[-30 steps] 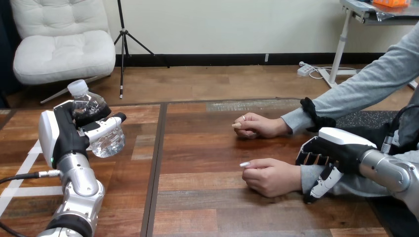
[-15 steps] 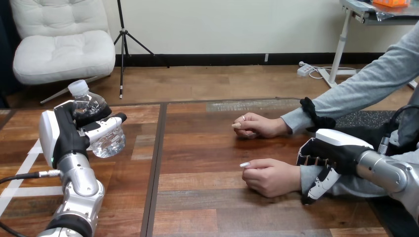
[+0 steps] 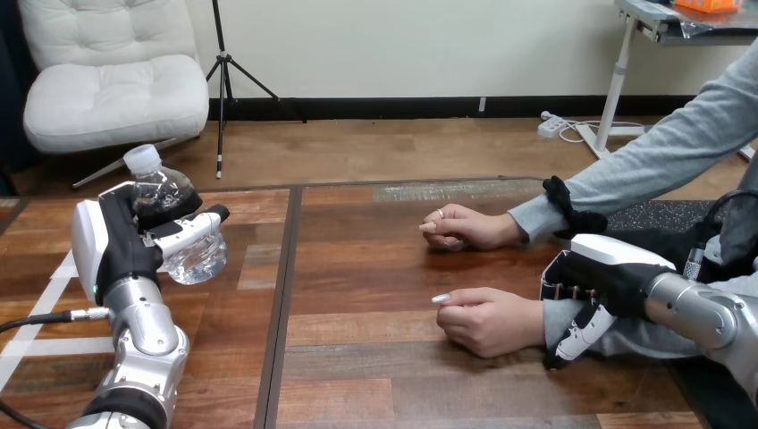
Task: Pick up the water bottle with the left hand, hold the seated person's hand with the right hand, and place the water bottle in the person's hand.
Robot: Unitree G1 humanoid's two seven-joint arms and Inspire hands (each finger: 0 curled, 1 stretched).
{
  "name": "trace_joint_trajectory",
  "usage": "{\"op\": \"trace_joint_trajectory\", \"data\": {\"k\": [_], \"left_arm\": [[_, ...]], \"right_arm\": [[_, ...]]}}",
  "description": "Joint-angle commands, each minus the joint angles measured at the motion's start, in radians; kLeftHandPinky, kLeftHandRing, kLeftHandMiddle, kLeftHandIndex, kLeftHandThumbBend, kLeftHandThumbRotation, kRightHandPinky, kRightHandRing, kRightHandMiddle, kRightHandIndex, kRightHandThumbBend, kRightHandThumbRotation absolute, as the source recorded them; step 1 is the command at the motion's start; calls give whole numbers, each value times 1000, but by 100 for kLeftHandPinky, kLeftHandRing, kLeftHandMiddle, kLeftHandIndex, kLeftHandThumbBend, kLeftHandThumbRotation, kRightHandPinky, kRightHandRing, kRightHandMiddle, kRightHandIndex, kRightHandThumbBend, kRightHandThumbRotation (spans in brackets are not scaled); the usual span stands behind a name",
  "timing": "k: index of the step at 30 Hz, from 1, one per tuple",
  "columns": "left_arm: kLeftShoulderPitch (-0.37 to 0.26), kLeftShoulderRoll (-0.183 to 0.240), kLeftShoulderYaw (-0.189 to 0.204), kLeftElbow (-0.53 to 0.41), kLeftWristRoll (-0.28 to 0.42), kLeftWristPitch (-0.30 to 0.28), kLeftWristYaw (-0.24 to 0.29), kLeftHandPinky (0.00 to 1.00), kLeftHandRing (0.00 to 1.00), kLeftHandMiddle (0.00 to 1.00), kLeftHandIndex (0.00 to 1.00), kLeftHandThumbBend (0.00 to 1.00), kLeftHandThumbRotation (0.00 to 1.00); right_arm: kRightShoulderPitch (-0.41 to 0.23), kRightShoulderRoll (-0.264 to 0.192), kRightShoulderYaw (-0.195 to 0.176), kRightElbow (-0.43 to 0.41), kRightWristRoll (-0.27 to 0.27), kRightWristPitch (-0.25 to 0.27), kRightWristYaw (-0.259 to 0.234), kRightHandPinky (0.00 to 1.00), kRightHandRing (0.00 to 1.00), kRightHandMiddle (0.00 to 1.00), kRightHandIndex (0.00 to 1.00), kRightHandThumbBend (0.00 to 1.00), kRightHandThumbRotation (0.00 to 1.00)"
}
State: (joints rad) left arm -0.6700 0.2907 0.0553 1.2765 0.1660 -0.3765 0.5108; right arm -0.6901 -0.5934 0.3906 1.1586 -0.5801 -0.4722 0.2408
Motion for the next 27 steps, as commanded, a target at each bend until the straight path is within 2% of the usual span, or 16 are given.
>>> {"op": "trace_joint_trajectory", "data": {"k": [1,7,12,19,27], "left_arm": [[-70,11,-1,-57,7,-11,4,30,36,41,48,76,0],[-71,11,-1,-58,7,-9,5,30,36,40,48,76,0],[-70,9,-4,-69,10,-10,11,32,38,42,48,76,0],[-69,9,-3,-69,9,-11,10,34,39,43,48,76,0],[-68,11,-3,-63,10,-11,7,30,36,40,48,76,0]], "right_arm": [[-35,17,18,-16,-12,-11,-10,29,33,40,40,90,0],[-36,13,25,-17,-31,-24,-28,26,31,37,37,89,0],[-36,8,36,-15,-57,-42,-68,23,28,35,35,90,0],[-39,6,38,-12,-68,-49,-82,18,23,30,32,88,0],[-41,4,42,-11,-75,-54,-99,15,20,27,29,86,0]]}}
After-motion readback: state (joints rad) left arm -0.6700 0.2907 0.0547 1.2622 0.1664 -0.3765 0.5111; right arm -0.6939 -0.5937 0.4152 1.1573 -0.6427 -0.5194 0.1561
